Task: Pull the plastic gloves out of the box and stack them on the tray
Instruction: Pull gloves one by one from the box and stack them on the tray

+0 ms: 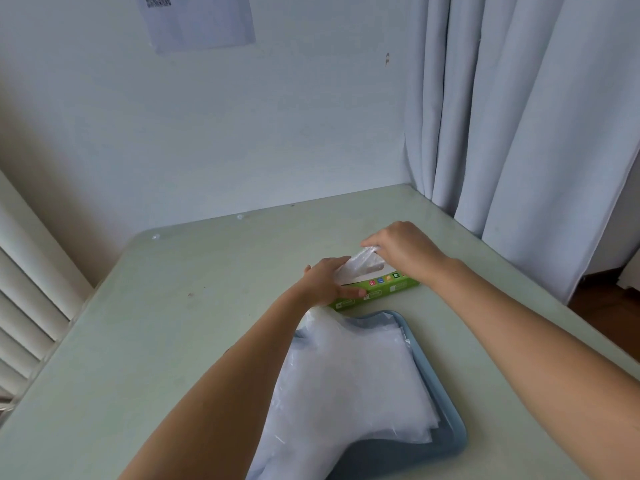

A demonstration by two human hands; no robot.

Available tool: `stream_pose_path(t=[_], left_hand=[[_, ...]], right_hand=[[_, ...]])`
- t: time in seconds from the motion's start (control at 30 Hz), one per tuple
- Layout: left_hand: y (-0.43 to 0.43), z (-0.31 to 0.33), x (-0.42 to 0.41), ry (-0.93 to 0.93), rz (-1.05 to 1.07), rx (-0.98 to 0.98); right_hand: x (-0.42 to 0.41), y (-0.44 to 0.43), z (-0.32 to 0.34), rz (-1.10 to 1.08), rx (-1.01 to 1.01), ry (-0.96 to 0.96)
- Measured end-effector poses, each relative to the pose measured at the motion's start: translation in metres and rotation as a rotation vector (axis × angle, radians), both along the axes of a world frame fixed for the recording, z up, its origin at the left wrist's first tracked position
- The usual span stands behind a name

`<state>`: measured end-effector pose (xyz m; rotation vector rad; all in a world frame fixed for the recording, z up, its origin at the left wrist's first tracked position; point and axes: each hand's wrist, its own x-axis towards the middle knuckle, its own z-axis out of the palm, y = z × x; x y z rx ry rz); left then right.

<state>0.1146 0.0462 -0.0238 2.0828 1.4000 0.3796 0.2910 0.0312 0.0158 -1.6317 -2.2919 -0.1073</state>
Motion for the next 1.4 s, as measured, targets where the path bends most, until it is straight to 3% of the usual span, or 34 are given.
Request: stream_pose_path(t=[0.13,0.47,0.63,0.8,0.87,0.97,1.07,1.13,1.23,1.33,1.4], left_hand=[[0.001,0.001,0.000,-0.006,0.003,-0.007],[0.003,-0.002,-0.001,-0.042,0.020,-0.026],[0.004,-0.002,-0.001,-0.006,0.050,-0.047],[0.009,-0.003,-0.004,-0.039,0.073,-0.117],[0.011,0.000,-0.012,-0.232,0.110,-0.190],[0.008,0.019,-0.022,-0.671,0.221,-0.231],[-0.012,0.044,-0.023,-1.111,0.302,-0.538],[-0.030,0.054,-0.023,-1.215,0.224,-0.824],[-0.052,0.049,-0.022,-1.286,0.067,-1.090],[-0.081,0.046,-0.018,-1.428,-0.077,-1.191],[-0.094,0.046,-0.020,-1.573,-0.081,-1.137]], right_hand=[[-0.005,-0.003,0.021,0.051,-0.012,0.106],[0.007,0.005,0.065,0.037,-0.041,0.131],[0.015,0.006,0.088,-0.043,0.039,0.431],[0.010,-0.004,0.114,-0.076,0.226,0.573],[0.007,-0.012,0.120,-0.043,0.293,0.573],[0.001,-0.030,0.127,0.074,0.312,0.568],[-0.005,-0.048,0.129,0.212,0.280,0.700],[-0.011,-0.063,0.130,0.280,0.280,0.771],[-0.022,-0.087,0.136,0.349,0.317,0.799],[-0.029,-0.110,0.138,0.446,0.254,0.867],[-0.026,-0.122,0.131,0.483,0.195,0.880]])
